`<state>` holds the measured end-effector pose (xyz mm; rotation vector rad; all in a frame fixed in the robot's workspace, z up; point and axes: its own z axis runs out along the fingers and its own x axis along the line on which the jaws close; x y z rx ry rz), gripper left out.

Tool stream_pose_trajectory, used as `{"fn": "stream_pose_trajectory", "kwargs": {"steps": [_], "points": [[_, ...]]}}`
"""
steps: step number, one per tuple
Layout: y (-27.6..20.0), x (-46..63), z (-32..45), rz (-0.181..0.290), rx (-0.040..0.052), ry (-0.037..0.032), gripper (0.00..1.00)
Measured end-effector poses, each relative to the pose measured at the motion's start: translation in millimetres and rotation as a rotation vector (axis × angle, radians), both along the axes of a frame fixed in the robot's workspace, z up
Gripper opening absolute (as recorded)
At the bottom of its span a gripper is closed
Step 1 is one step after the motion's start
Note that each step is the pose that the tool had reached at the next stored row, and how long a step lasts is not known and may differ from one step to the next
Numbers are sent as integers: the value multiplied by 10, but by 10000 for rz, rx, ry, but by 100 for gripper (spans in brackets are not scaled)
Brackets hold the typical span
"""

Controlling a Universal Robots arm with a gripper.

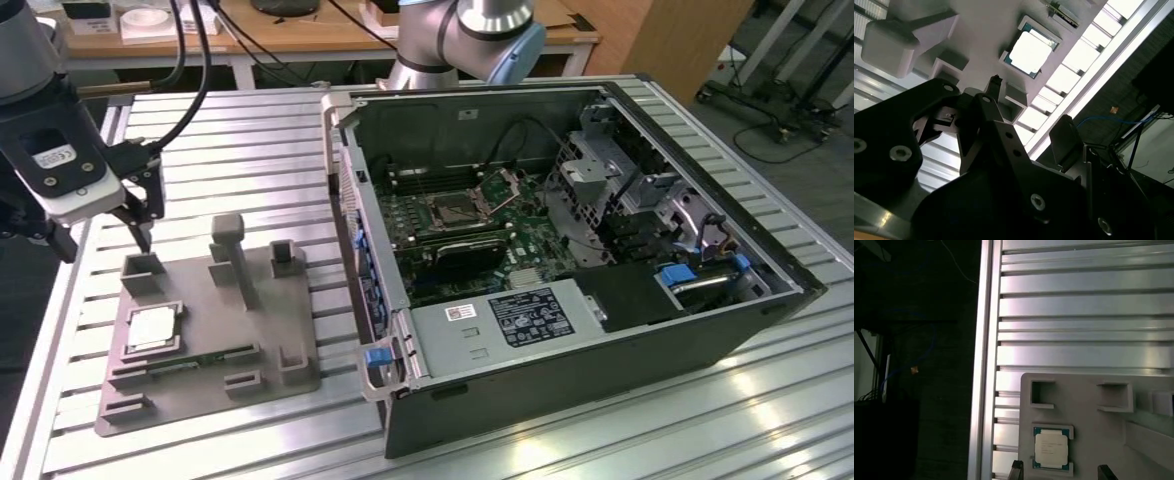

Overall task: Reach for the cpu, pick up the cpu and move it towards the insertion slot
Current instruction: 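Pick up the cpu and move it towards the insertion slot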

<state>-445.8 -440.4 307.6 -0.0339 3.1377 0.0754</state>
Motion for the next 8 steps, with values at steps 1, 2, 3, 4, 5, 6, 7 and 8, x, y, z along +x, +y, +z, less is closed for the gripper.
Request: {"fn": "stream_pose_trajectory", "kwargs": {"steps": [1, 2, 3, 4, 5, 6, 7, 8], "points": [[0, -7, -5, 0, 0, 0, 66], [0, -14, -11, 0, 0, 0, 66], [0, -21, -18, 0, 1, -1, 66], [0, -26, -25, 1, 2, -2, 66], [0, -31, -33, 1, 1, -2, 66], [0, -36, -41, 0, 0, -1, 66], [0, -39, -51, 1, 0, -1, 66], [0, -42, -61, 0, 1, -1, 66]]}}
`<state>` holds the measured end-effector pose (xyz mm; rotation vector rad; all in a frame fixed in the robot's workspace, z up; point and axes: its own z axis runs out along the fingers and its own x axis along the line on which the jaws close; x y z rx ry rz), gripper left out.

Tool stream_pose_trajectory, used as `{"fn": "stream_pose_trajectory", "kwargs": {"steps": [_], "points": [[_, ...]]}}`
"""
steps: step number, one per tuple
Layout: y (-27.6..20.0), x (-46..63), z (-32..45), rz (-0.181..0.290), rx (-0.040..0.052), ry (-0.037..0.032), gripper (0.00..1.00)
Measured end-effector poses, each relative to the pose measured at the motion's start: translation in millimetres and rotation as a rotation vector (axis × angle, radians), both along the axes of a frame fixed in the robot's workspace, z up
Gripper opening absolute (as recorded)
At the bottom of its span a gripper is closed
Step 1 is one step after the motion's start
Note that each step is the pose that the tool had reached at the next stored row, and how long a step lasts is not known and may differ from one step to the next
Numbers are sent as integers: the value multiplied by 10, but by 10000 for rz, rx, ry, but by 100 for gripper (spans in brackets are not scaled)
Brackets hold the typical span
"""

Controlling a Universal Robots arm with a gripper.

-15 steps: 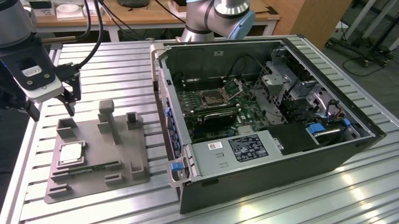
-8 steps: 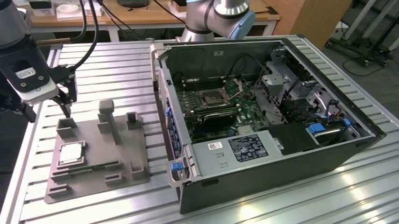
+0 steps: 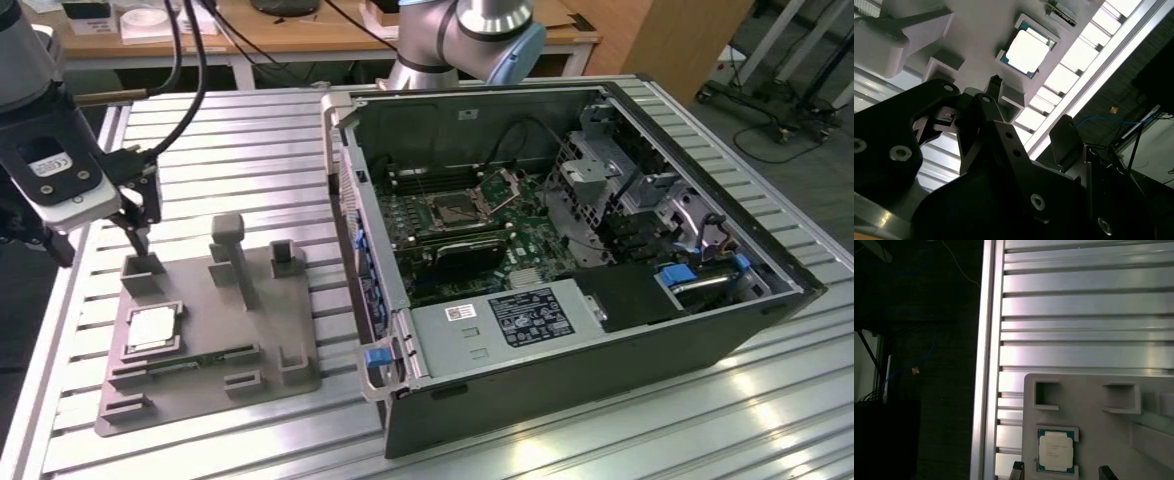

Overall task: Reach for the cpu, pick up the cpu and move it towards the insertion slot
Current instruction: 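Pick up the cpu and move it towards the insertion slot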

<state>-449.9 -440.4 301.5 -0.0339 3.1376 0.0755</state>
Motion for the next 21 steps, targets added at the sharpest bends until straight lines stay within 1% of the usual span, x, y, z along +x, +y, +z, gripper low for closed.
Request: {"fn": "stream_pose_trajectory", "kwargs": {"steps": [7, 10, 16, 21], "points": [[-5, -17, -75, 1, -2, 3, 66], [-29, -32, -129, 0, 0, 1, 66], [-99, -33, -240, -1, 1, -7, 66], [-106, -1, -326, -23, 0, -16, 66]]}}
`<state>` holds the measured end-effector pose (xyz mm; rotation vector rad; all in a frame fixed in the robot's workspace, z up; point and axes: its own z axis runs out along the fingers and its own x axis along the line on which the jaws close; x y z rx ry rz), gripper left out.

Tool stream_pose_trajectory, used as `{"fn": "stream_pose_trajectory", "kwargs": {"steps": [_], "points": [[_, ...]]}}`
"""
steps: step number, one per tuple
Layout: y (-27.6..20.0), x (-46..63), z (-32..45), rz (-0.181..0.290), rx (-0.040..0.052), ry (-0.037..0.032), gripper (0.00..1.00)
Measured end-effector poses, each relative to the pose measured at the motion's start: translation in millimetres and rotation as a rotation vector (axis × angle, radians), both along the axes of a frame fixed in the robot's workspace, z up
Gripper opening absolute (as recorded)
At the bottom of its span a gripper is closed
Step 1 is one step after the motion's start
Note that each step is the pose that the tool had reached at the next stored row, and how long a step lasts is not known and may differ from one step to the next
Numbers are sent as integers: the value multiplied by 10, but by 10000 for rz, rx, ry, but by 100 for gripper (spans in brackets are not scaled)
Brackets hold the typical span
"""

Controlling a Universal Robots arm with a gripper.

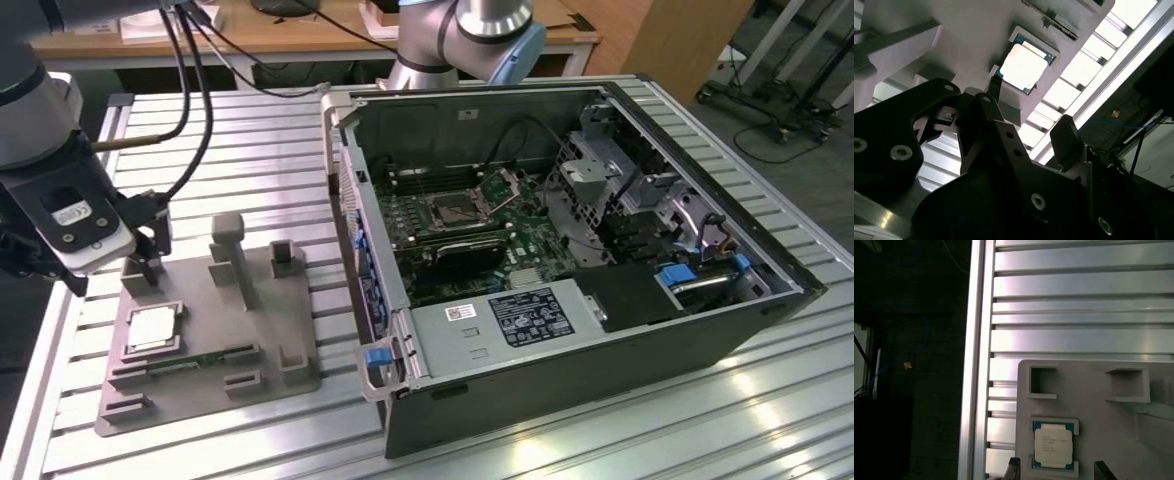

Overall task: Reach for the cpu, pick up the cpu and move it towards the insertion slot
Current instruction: 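Pick up the cpu and move it towards the insertion slot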

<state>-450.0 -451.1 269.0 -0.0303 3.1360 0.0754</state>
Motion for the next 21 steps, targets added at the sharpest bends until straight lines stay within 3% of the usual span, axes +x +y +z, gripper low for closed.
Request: {"fn": "stream_pose_trajectory", "kwargs": {"steps": [21], "points": [[0, 4, -57, -5, 0, -1, 66]]}}
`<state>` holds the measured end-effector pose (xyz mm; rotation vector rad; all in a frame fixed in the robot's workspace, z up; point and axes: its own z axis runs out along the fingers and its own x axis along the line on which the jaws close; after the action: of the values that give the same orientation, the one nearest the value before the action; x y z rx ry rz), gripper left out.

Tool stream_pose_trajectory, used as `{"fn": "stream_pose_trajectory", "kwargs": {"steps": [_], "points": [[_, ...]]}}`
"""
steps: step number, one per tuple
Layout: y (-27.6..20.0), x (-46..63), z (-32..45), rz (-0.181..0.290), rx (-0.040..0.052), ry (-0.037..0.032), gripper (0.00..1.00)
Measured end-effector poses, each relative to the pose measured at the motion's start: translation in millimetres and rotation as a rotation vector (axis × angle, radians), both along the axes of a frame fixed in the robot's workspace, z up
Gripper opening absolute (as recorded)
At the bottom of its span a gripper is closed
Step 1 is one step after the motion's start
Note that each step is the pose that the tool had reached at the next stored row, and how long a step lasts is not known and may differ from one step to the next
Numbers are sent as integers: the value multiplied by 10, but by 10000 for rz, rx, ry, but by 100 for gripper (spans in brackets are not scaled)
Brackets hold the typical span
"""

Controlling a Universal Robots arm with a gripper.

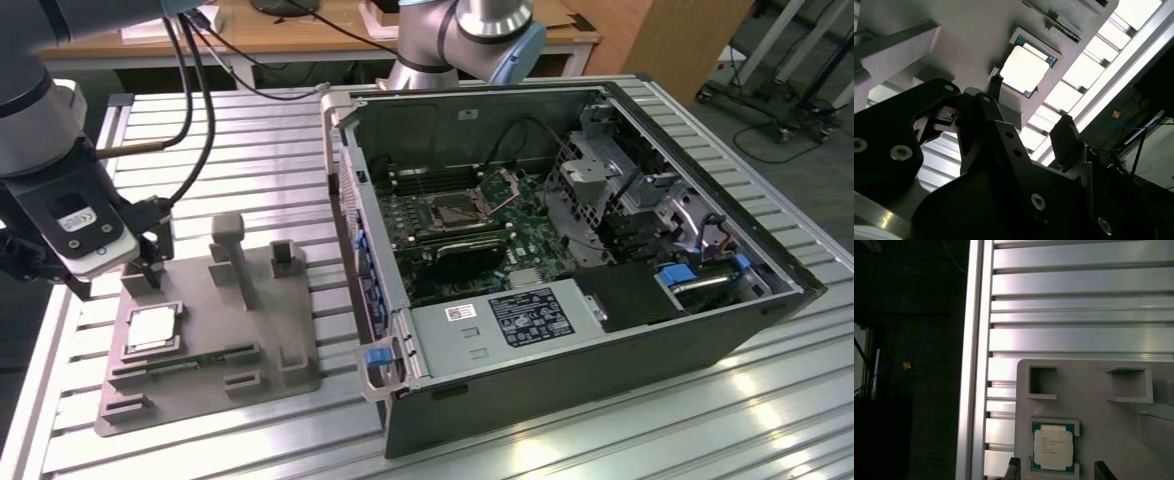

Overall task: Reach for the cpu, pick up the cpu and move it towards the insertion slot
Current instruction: 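Pick up the cpu and move it towards the insertion slot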

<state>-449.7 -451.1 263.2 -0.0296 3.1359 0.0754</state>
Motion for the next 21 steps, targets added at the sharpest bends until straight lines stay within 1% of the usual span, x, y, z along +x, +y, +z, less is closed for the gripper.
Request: {"fn": "stream_pose_trajectory", "kwargs": {"steps": [6, 11, 15, 21], "points": [[0, 5, -34, 0, -1, 1, 66], [0, 7, -117, 0, 0, 0, 66], [-9, 17, -148, 1, -1, 1, 66], [-11, 87, -169, 0, 0, 4, 66]]}}
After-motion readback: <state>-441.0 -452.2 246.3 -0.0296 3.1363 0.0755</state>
